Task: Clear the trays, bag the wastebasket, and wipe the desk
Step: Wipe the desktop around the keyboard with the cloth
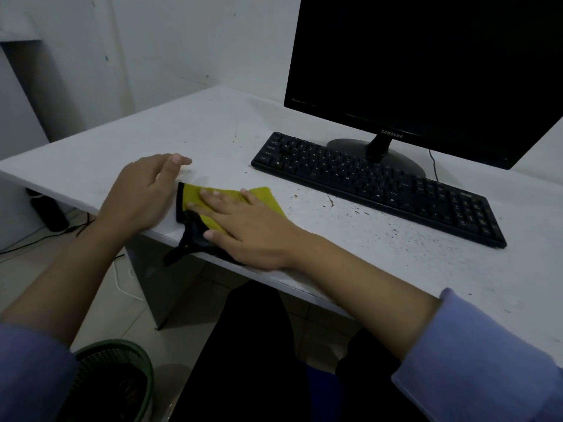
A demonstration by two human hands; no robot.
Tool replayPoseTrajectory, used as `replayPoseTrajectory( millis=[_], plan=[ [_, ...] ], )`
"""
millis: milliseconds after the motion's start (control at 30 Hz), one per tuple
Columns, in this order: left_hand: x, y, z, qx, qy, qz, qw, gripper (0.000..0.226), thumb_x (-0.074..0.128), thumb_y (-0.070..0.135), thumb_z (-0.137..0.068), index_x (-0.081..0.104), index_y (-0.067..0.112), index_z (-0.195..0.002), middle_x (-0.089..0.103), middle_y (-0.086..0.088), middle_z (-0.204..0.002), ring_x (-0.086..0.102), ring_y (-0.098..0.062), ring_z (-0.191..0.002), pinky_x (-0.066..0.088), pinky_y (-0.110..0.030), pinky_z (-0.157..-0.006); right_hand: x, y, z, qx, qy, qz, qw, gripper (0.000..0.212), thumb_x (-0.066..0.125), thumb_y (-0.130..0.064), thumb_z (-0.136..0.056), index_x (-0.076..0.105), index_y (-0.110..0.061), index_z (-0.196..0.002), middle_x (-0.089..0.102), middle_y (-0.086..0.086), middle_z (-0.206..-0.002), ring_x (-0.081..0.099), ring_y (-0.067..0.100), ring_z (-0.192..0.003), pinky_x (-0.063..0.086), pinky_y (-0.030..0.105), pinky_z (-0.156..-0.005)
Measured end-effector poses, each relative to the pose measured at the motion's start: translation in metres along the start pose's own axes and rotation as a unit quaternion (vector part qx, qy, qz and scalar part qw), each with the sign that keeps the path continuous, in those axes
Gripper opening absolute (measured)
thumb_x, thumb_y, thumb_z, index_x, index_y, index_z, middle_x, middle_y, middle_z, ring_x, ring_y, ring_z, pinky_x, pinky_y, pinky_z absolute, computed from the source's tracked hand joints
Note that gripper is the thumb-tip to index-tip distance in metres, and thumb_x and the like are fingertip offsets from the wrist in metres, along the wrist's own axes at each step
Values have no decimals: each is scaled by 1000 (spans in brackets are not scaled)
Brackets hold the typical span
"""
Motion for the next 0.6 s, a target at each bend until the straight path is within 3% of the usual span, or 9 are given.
replayPoseTrajectory(
  millis=[367,500,600],
  plan=[
    [6,3,0,-1,-41,-57,998,47,30,38,-99,63,8,-113,60,-13,-124,50,-31,-115,32,-34,-90,1,23,69,122,27,-35,992,53,23,-34,-100,8,-20,-149,0,-2,-159,-1,8,-145,-10,27,-114],
    [5,7,2,-1,-30,-73,997,35,46,36,-94,64,13,-112,57,-6,-131,42,-25,-127,29,-41,-105,-5,55,94,204,43,-33,978,53,21,-35,-100,9,-20,-149,2,-3,-159,2,8,-145,-7,29,-116],
    [6,7,3,18,-37,-88,995,32,51,37,-91,64,17,-112,56,-4,-133,41,-24,-130,27,-44,-109,-8,75,120,263,62,-21,963,53,20,-37,-100,9,-20,-149,3,-3,-159,3,9,-145,-4,32,-118]
  ],
)
Point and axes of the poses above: each hand's wrist, its own z-axis away from the middle knuckle, its own x-axis out of the palm, y = z × x, the point moved 7 cm from there along -z, towards the middle knuckle
